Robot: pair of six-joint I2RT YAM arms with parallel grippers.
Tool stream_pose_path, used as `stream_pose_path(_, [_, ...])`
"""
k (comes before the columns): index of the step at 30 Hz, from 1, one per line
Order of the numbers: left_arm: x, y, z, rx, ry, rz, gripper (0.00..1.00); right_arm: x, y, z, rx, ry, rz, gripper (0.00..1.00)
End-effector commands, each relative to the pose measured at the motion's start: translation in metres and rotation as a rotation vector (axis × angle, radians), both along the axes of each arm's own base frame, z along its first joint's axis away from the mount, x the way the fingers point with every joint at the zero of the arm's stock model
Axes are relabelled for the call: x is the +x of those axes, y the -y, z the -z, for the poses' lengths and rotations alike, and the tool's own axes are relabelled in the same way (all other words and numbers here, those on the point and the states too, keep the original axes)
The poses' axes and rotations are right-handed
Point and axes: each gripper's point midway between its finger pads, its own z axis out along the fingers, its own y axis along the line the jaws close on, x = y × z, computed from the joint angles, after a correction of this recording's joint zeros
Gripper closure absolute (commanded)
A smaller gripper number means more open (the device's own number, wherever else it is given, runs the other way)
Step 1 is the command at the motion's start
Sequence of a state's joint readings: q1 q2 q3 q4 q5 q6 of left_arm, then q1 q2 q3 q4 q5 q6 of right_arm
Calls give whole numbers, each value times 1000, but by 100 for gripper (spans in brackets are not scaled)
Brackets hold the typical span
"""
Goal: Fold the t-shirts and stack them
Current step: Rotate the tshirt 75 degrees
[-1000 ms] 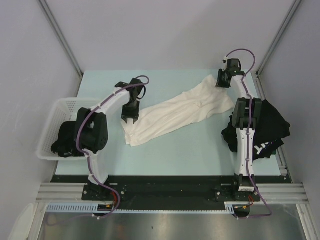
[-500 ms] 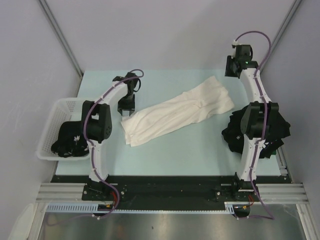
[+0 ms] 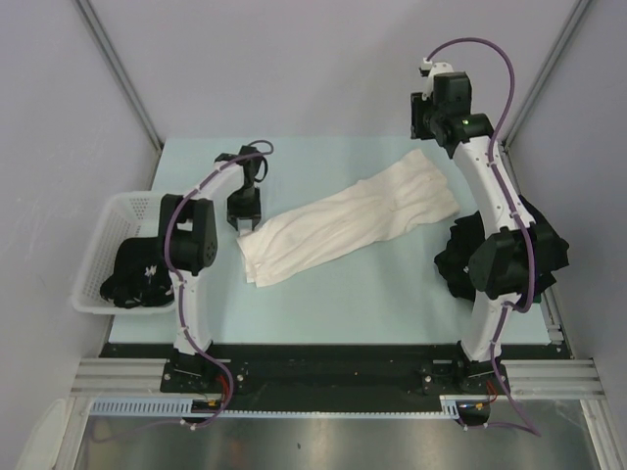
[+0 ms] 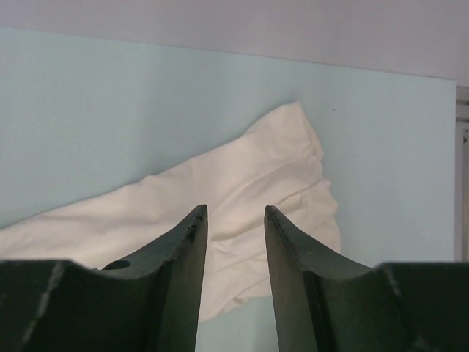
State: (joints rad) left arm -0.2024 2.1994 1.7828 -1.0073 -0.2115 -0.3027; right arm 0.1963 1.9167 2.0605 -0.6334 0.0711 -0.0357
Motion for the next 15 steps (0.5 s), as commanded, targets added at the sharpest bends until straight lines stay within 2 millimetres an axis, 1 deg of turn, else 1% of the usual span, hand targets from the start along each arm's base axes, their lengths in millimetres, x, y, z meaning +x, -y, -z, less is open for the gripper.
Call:
stream_pose_path(1, [-4, 6, 8, -46, -16, 21, 50, -11, 19, -1, -36, -27, 61, 58])
stream_pose_path(5, [-13, 7, 14, -56, -44, 15, 51, -18, 23, -9, -44, -14, 71, 58])
stream_pose_path(7, [-18, 7, 14, -59, -51, 9, 52, -20, 24, -7, -49, -21, 75, 58])
stream_pose_path(9, [-25, 6, 16, -59, -64, 9, 58, -23, 24, -7, -46, -24, 75, 58])
stream_pose_path(10, [-31, 4, 15, -53, -71, 8, 61, -24, 25, -3, -45, -34, 84, 58])
stream_pose_path(11, [-32, 4, 13, -52, -69, 8, 69, -25, 25, -3, -42, -34, 87, 58])
stream_pose_path(12, [-36, 3, 13, -51, -75, 11, 73, -28, 24, -4, -37, -32, 85, 58])
stream_pose_path(13, [-41, 2, 11, -51, -80, 11, 76, -29, 23, 1, -32, -40, 86, 58])
stream_pose_path(14, [-45, 2, 11, -52, -91, 13, 80, -30, 22, 3, -30, -43, 84, 58])
stream_pose_path(15, [-49, 1, 10, -51, -96, 14, 81, -32, 21, -1, -24, -30, 82, 58])
